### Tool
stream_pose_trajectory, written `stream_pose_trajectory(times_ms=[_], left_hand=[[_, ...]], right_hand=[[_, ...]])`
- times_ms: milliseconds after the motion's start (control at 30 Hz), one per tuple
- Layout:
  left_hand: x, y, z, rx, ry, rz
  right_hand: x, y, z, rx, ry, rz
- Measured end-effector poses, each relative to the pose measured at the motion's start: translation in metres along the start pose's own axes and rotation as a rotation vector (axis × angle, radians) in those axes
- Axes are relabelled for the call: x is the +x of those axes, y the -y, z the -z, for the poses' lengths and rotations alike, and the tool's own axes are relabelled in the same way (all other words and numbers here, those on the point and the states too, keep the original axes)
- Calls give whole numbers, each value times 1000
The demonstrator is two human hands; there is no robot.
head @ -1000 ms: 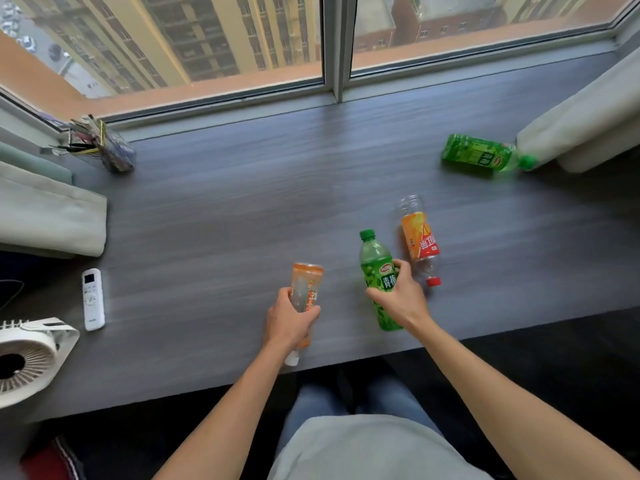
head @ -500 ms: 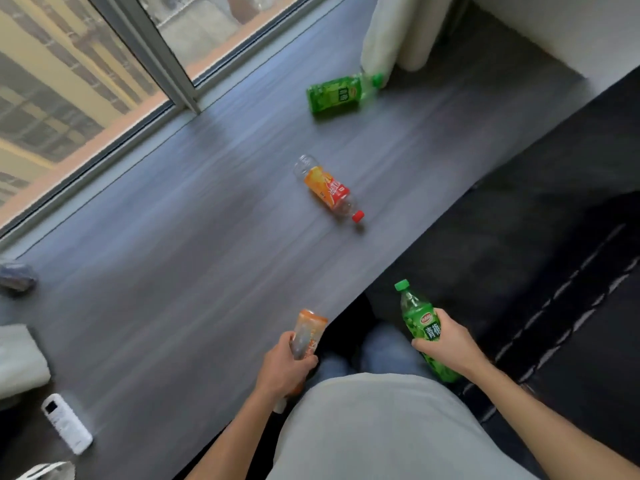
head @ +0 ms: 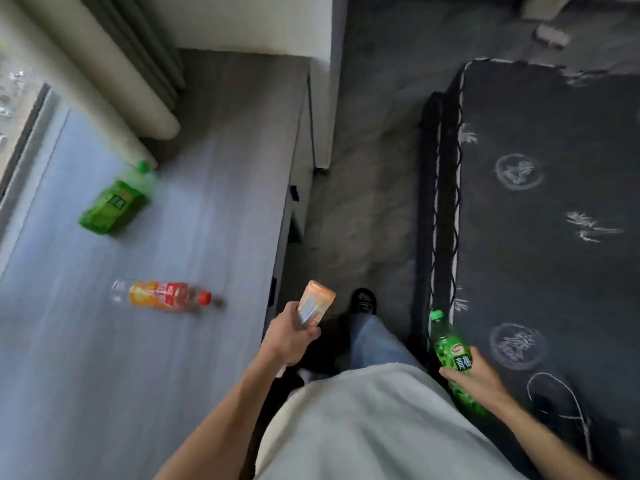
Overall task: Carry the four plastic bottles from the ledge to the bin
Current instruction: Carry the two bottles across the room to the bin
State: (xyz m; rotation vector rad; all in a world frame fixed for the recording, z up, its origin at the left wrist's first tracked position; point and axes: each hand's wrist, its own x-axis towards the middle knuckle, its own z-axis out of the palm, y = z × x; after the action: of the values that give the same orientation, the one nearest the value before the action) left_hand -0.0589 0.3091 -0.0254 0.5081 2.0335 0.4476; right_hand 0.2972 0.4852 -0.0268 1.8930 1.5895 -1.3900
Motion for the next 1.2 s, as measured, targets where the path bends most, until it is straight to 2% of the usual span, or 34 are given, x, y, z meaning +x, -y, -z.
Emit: stream_pose_trajectory(times_ms=[200, 367, 533, 600, 700, 833, 1000, 1100, 1200], left_hand=[[58, -64, 4, 133, 40, 33], [84, -84, 13, 249, 36, 152], [106, -88, 31, 223, 91, 249], [123, -99, 40, 117, 111, 292], [163, -129, 58, 216, 37, 332], [225, -192, 87, 310, 78, 265], [302, -300, 118, 255, 75, 160], [342, -362, 129, 196, 82, 107], [383, -425, 139, 165, 70, 68]], right_hand=[[51, 28, 53, 34, 10, -61], [100, 102, 96, 14, 0, 57], [154, 187, 126, 80, 10, 109], [176, 221, 138, 85, -10, 127], [204, 265, 156, 46, -11, 143], [229, 295, 180, 20, 1, 103], [247, 300, 205, 33, 8, -49], [248, 299, 219, 81, -59, -75], [259, 303, 238, 100, -40, -146]])
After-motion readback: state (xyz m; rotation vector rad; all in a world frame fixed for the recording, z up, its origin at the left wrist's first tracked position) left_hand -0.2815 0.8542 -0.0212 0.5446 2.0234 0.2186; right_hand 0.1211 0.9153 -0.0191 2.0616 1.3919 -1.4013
